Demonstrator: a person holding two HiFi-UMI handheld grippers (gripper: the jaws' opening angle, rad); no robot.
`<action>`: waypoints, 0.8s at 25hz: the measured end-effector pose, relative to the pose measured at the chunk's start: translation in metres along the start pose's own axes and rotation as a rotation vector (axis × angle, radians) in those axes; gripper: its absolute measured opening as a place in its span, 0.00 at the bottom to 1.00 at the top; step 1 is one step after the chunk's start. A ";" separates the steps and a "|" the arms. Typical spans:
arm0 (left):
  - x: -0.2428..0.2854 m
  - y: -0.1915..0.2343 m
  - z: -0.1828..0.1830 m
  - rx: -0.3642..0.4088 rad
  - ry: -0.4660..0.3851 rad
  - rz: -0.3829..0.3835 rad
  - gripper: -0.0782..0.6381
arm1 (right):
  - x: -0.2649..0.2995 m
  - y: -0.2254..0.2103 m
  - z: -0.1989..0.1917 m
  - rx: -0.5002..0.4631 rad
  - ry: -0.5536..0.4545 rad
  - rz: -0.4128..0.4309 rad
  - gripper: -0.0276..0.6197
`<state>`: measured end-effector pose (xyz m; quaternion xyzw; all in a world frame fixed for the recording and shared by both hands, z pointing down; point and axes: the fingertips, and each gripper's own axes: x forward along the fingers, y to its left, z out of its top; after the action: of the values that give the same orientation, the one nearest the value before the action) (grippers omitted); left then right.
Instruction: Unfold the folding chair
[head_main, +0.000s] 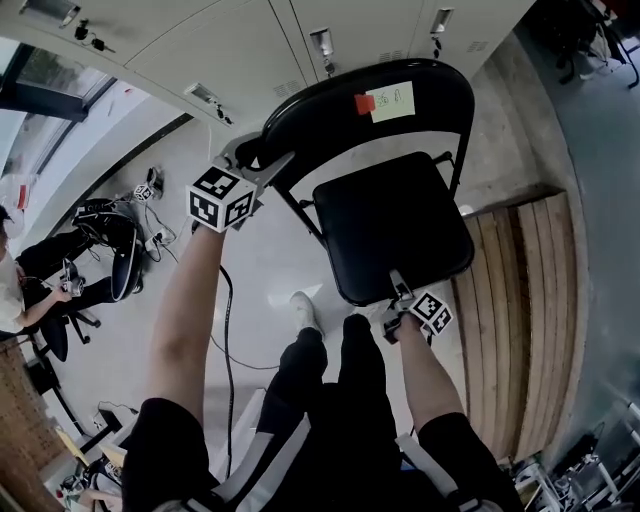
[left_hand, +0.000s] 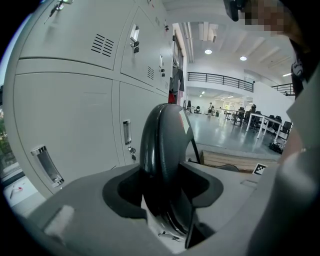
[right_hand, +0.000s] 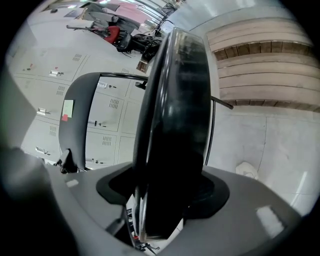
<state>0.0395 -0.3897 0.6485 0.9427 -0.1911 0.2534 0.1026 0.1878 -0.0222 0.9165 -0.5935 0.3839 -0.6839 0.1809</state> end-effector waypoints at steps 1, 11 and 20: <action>0.000 -0.005 0.000 0.009 -0.006 -0.007 0.40 | -0.002 -0.006 0.001 -0.001 -0.004 0.004 0.48; 0.014 -0.017 -0.040 0.024 -0.003 -0.048 0.40 | 0.014 -0.071 -0.015 -0.002 -0.030 0.138 0.49; 0.015 -0.017 -0.043 0.034 -0.024 -0.081 0.40 | 0.019 -0.092 -0.019 0.006 0.037 0.218 0.49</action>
<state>0.0400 -0.3664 0.6910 0.9543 -0.1495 0.2410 0.0945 0.1844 0.0292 0.9969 -0.5349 0.4475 -0.6720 0.2490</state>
